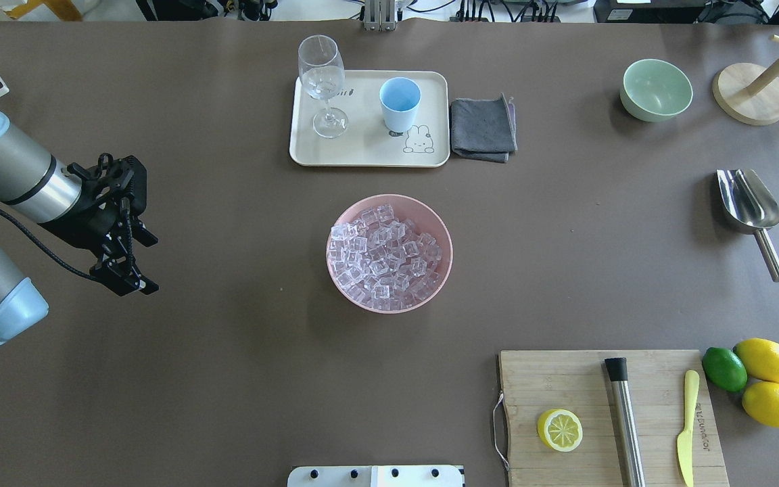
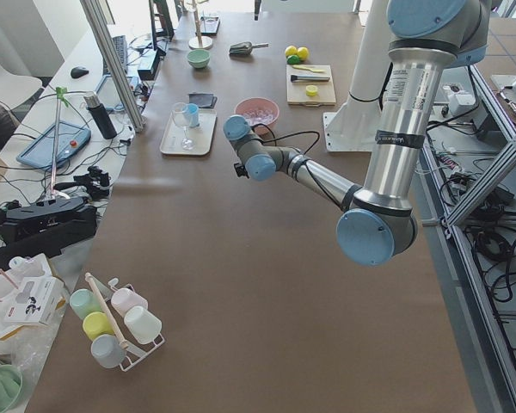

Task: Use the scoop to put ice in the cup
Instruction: 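Close the right gripper on the scoop handle while the left gripper reaches the pink bowl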

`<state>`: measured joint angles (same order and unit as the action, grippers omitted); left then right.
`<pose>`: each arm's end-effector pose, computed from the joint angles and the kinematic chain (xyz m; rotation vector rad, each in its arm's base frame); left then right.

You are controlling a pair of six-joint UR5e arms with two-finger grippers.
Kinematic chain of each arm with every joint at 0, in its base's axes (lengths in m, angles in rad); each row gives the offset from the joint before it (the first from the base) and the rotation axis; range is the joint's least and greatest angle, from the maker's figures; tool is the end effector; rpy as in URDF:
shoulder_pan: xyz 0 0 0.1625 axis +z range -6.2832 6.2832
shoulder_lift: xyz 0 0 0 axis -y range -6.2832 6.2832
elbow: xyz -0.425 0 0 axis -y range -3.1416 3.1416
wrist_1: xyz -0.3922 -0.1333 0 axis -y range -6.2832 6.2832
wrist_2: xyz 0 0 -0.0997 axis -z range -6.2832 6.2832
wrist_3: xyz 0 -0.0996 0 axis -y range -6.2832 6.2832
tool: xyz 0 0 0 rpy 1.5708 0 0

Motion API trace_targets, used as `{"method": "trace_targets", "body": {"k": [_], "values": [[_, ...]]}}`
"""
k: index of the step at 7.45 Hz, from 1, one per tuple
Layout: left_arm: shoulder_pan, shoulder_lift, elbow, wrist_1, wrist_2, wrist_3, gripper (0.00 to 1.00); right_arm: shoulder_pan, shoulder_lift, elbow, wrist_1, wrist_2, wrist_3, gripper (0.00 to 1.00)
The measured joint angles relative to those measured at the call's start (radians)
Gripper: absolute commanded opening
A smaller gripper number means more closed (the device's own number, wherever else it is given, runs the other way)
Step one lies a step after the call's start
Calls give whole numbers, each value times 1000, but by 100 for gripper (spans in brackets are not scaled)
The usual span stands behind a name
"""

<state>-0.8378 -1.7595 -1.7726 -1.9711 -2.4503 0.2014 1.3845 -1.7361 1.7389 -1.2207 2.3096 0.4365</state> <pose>0.3311 -0.4523 0.4044 0.5250 1.0600 1.1768 -0.0166 -0.4459 0.6152 0.0965 -0.7988 0.1062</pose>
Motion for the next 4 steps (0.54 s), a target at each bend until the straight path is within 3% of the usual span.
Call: {"method": "trace_targets", "body": {"k": [1, 4], "values": [[5, -2, 3, -6, 0, 0, 99, -43, -12, -37, 125, -12, 92, 100], [10, -6, 2, -10, -1, 1, 99, -157, -16, -63, 243, -64, 286, 99]]}}
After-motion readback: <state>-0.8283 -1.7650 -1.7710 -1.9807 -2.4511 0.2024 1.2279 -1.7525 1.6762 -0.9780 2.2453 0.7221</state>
